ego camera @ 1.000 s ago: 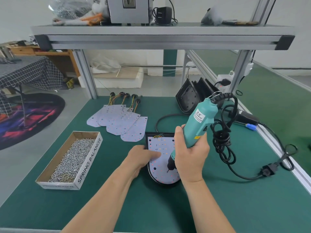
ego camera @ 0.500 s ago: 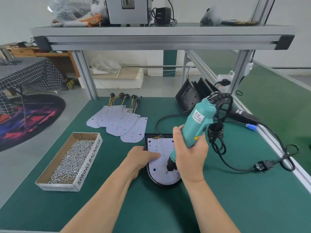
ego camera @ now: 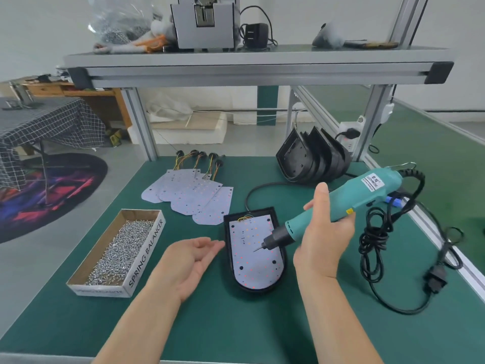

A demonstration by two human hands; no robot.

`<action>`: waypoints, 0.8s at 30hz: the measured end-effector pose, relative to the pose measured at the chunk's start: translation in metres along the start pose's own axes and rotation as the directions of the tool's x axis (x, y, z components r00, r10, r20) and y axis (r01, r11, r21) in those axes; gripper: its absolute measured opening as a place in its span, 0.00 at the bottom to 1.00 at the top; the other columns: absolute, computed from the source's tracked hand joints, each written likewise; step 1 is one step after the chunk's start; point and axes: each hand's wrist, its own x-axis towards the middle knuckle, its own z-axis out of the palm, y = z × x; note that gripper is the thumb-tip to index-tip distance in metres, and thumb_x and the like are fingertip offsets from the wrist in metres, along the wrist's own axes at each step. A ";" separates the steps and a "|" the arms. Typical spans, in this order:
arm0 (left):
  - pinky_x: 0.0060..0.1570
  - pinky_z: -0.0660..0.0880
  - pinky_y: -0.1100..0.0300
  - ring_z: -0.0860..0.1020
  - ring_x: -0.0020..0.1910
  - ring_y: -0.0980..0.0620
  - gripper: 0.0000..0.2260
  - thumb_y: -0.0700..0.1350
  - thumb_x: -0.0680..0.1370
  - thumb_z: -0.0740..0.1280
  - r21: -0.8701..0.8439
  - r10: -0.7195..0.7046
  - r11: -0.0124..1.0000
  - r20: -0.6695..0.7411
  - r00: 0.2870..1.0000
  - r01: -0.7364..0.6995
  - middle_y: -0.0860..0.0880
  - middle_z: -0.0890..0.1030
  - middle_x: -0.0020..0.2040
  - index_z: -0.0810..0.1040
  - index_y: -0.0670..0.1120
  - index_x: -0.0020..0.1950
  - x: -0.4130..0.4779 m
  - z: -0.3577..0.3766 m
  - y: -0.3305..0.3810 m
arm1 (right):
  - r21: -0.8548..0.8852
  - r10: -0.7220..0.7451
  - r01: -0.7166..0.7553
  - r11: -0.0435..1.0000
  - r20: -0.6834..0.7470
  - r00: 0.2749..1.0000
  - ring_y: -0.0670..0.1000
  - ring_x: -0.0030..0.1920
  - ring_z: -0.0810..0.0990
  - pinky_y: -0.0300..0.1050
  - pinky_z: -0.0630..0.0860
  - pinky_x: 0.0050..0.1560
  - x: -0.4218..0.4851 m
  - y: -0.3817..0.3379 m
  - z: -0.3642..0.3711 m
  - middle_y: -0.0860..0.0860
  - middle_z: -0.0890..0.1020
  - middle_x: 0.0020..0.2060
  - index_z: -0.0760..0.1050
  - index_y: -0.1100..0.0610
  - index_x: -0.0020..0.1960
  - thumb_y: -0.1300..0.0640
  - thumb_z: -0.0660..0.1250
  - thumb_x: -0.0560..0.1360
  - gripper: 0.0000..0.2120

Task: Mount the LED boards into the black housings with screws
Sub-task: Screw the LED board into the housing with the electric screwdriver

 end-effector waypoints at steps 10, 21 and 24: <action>0.18 0.59 0.66 0.65 0.18 0.53 0.15 0.53 0.82 0.64 0.564 0.159 0.815 0.005 0.987 -0.134 0.47 0.73 0.24 0.77 0.43 0.41 -0.011 0.004 -0.006 | 0.054 0.098 -0.099 0.994 0.015 0.995 0.47 0.32 0.73 0.49 0.72 0.41 -0.013 -0.004 0.010 0.44 0.77 0.30 0.70 0.53 0.44 0.42 0.72 0.70 0.17; 0.35 0.82 0.57 0.84 0.46 0.34 0.15 0.33 0.69 0.67 0.004 -0.186 0.982 0.238 0.953 0.191 0.25 0.80 0.51 0.79 0.23 0.50 -0.024 0.017 -0.006 | 0.072 0.066 -0.063 0.995 -0.041 0.997 0.45 0.32 0.74 0.45 0.72 0.41 -0.010 -0.009 0.010 0.43 0.77 0.30 0.70 0.55 0.44 0.45 0.71 0.73 0.16; 0.37 0.82 0.58 0.84 0.49 0.34 0.12 0.32 0.74 0.64 0.059 -0.177 0.984 0.277 0.944 0.167 0.26 0.80 0.51 0.77 0.24 0.53 -0.024 0.017 -0.011 | 0.088 0.064 -0.061 0.994 -0.034 0.997 0.45 0.32 0.73 0.46 0.72 0.41 -0.010 -0.012 0.013 0.43 0.76 0.29 0.70 0.56 0.44 0.45 0.71 0.73 0.16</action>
